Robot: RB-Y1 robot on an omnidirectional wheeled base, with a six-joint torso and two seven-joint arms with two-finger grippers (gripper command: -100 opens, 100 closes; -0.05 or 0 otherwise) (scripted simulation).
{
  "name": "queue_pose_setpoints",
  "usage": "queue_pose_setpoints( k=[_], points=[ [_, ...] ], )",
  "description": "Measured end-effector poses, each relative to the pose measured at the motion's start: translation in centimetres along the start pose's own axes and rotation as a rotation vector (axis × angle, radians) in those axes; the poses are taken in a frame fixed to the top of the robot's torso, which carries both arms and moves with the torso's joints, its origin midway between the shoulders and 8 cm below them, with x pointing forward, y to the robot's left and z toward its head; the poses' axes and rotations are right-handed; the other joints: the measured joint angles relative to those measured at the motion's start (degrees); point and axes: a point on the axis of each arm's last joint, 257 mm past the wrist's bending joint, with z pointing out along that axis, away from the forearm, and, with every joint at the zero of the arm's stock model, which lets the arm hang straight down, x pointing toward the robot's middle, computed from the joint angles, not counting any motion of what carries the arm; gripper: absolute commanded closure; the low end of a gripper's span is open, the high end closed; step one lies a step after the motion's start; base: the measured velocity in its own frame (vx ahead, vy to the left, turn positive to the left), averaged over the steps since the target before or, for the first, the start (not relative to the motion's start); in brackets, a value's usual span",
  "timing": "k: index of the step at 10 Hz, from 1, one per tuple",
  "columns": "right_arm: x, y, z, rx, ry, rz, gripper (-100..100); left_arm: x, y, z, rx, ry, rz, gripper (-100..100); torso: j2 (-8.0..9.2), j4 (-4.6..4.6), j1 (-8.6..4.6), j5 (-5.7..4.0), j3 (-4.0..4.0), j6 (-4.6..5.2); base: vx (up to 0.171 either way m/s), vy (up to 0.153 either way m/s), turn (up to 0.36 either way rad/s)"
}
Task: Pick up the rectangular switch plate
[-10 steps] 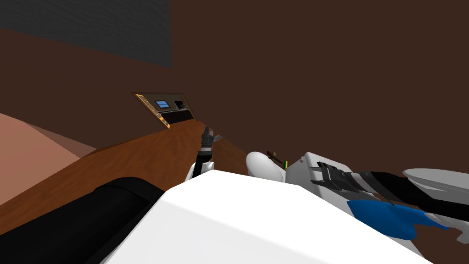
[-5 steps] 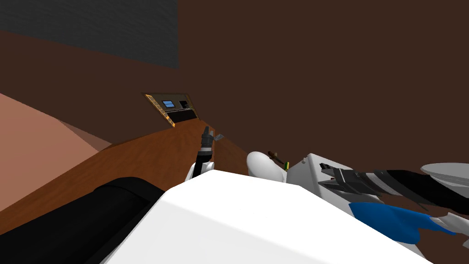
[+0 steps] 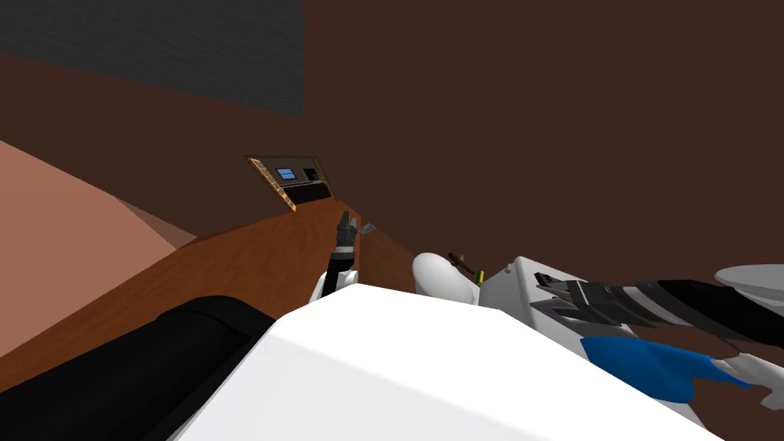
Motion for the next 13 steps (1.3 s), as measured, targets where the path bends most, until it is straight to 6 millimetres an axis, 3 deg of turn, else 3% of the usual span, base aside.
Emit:
queue_pose_setpoints(
  k=[6,7,11,12,13],
  points=[
    [4.1,-0.4,0.6,0.039,0.007,0.119,-100,0.0,0.0,0.0,0.000,0.000,0.000,0,0.23,0.05,0.05,0.01,0.13,-0.02,-0.074,0.009,0.189],
    [4.2,-0.4,0.6,0.040,0.007,0.122,100,0.0,0.0,0.0,0.000,0.000,0.000,0,0.13,0.04,0.02,0.02,0.09,0.03,-0.005,0.001,-0.010],
    [4.1,-0.5,0.6,0.043,0.007,0.121,100,0.0,0.0,0.0,0.000,0.000,0.000,0,0.01,-0.02,0.01,-0.04,0.00,0.04,0.000,0.000,0.000],
    [4.1,-0.5,0.6,0.043,0.007,0.121,0,0.0,0.0,0.0,0.000,0.000,0.000,0,0.01,-0.02,0.01,-0.04,0.00,0.04,0.000,0.000,0.000],
    [4.1,-0.5,0.6,0.043,0.007,0.121,100,0.0,0.0,0.0,0.000,0.000,0.000,0,0.01,-0.02,0.01,-0.04,0.00,0.04,0.049,-0.008,-0.320]
  ],
)
